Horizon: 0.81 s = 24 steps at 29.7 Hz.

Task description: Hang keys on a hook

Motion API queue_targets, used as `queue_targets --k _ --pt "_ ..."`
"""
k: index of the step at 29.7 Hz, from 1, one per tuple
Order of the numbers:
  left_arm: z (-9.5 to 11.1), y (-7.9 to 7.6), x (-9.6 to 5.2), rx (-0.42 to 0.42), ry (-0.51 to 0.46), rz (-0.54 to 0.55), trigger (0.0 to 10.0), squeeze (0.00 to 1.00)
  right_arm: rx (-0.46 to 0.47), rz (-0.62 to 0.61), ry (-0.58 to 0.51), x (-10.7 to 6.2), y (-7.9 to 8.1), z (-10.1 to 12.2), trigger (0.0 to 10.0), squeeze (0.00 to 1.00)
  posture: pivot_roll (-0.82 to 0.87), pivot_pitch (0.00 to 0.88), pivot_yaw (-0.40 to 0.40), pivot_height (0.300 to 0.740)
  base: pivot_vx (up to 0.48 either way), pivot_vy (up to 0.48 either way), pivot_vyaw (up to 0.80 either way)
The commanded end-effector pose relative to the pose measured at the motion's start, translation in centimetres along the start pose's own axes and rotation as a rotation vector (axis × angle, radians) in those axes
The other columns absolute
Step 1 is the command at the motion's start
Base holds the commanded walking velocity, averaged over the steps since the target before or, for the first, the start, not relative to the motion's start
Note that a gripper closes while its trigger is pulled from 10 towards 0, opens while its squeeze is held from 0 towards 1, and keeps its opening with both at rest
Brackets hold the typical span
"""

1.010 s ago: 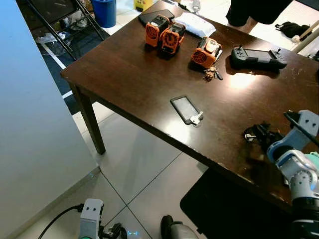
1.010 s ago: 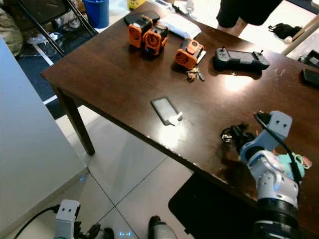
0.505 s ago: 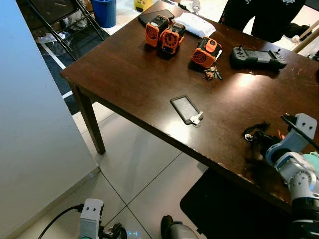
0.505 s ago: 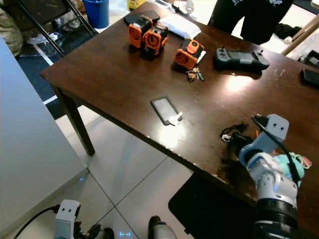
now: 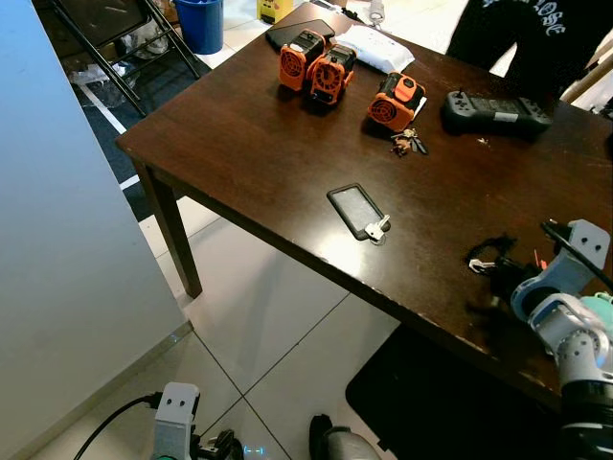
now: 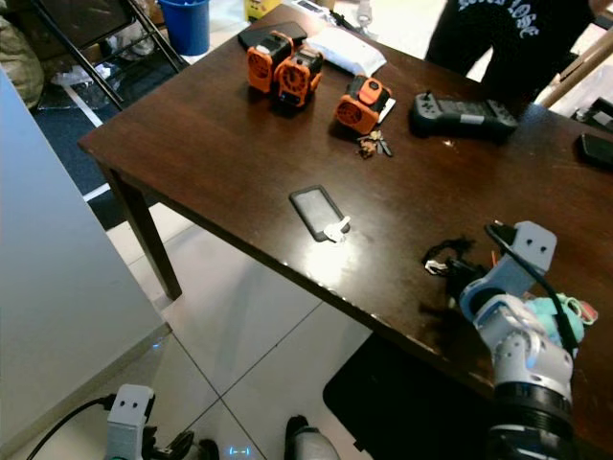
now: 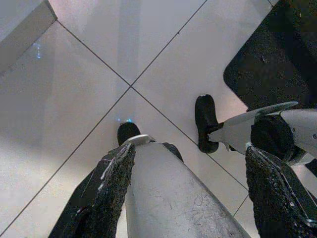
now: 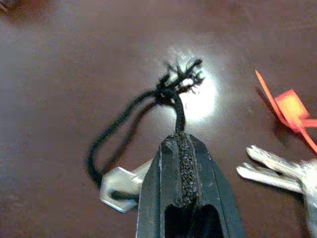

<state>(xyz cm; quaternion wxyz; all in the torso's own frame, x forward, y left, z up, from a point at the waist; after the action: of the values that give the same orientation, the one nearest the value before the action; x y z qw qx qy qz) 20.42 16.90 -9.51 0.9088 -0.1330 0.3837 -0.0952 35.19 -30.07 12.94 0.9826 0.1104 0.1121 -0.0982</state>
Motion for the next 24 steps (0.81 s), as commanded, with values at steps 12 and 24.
queue_targets --k 12,24 --pt "-1.4 -0.4 -0.2 -0.019 0.043 -0.001 10.0 0.00 -0.008 0.342 -0.395 -1.6 6.4 7.2 0.0 0.00 -0.09 0.130 -0.037 0.740 0.000 0.000 0.00" --pt "-1.0 -0.4 0.0 -0.045 0.030 0.010 10.0 0.00 0.013 0.601 -0.476 -2.4 12.6 8.4 0.0 0.00 -0.08 0.108 -0.037 0.740 0.000 0.000 0.00"
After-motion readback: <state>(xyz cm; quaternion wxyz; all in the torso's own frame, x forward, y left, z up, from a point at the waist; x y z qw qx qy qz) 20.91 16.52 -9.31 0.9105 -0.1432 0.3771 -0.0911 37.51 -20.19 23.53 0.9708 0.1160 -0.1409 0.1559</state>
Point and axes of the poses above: a point about 5 cm out from each wrist's last joint towards the gripper, its own x axis pointing out of the wrist towards the gripper, its own z axis along the axis of the wrist's last joint, y = z × x, the point moved 3 cm from there along x, pointing out of the wrist towards the gripper, and after that the axes turned 10 degrees about -x, right-handed, at the moved point
